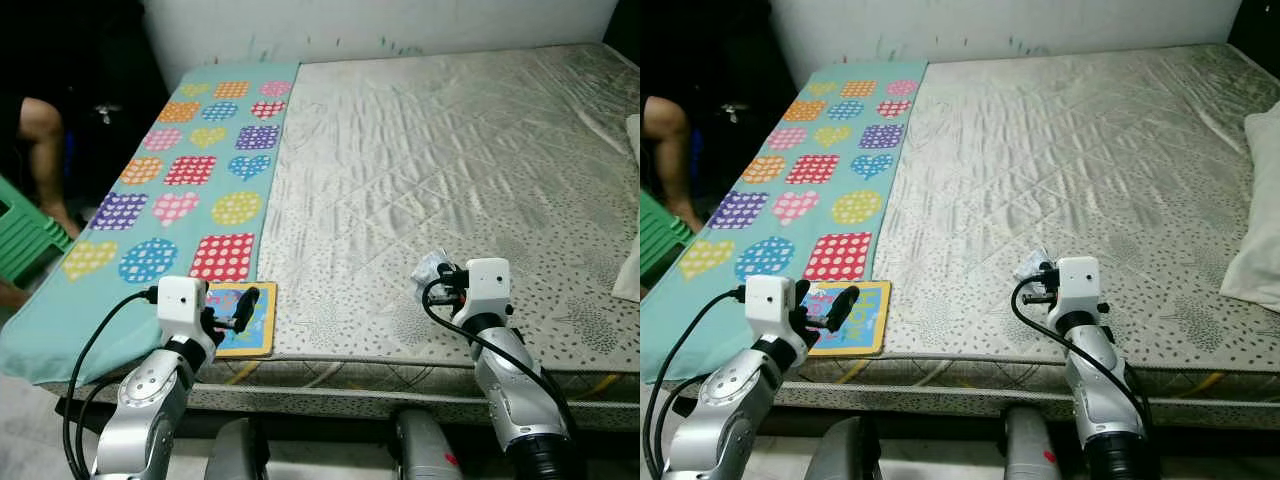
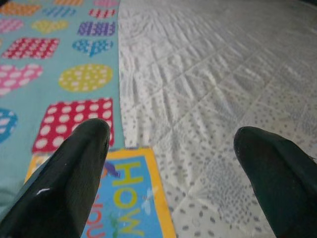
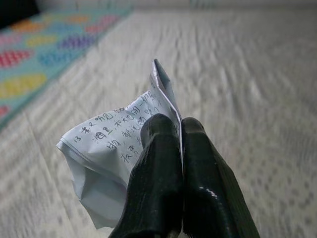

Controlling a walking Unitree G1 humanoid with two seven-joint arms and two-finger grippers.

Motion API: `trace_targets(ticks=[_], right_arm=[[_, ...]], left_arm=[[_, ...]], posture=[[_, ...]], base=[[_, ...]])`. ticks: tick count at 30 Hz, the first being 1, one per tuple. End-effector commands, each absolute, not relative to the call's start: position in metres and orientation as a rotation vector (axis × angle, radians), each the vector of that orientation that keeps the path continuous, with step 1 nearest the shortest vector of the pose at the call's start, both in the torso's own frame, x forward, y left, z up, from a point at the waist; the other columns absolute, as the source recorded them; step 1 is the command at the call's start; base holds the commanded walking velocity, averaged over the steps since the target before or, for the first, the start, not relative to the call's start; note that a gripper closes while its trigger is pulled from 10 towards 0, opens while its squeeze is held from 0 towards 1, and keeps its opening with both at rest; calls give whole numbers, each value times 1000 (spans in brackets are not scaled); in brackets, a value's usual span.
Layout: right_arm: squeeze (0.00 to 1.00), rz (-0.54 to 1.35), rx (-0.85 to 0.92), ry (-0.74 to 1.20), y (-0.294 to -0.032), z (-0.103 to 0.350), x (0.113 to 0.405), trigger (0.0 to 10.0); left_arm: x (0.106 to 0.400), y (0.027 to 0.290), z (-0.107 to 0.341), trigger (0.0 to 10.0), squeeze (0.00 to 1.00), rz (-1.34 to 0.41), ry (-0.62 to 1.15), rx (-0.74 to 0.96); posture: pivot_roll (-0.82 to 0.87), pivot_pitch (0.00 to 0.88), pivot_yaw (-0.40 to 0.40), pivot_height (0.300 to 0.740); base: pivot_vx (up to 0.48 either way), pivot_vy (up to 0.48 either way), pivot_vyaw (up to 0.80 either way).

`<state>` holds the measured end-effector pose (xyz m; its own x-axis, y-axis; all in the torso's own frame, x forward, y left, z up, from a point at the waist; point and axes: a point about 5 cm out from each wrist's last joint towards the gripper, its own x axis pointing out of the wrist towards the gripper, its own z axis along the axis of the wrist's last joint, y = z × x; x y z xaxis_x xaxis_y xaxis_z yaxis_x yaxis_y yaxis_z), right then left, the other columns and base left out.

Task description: Clean up the room

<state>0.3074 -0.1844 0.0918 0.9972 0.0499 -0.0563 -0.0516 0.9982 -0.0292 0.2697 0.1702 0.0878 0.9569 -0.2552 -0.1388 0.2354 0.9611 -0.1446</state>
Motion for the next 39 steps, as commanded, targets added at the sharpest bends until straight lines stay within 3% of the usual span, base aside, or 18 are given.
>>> trace_targets(ticks=[1, 25, 39], right_arm=[[0, 36, 1, -12, -181, 104, 310, 10000], [0, -21, 61, -35, -188, 119, 317, 10000], [0, -56, 64, -65, -190, 122, 324, 10000]], left_arm=[[274, 171, 88, 10000, 0, -248, 148, -115], [288, 165, 83, 10000, 0, -270, 121, -91], [310, 170, 74, 10000, 0, -231, 131, 1]], posture=[[-222, 0, 120, 607], [-243, 0, 142, 740], [-261, 0, 171, 740]], base=[[0, 0, 0], [0, 0, 0], [0, 0, 0]])
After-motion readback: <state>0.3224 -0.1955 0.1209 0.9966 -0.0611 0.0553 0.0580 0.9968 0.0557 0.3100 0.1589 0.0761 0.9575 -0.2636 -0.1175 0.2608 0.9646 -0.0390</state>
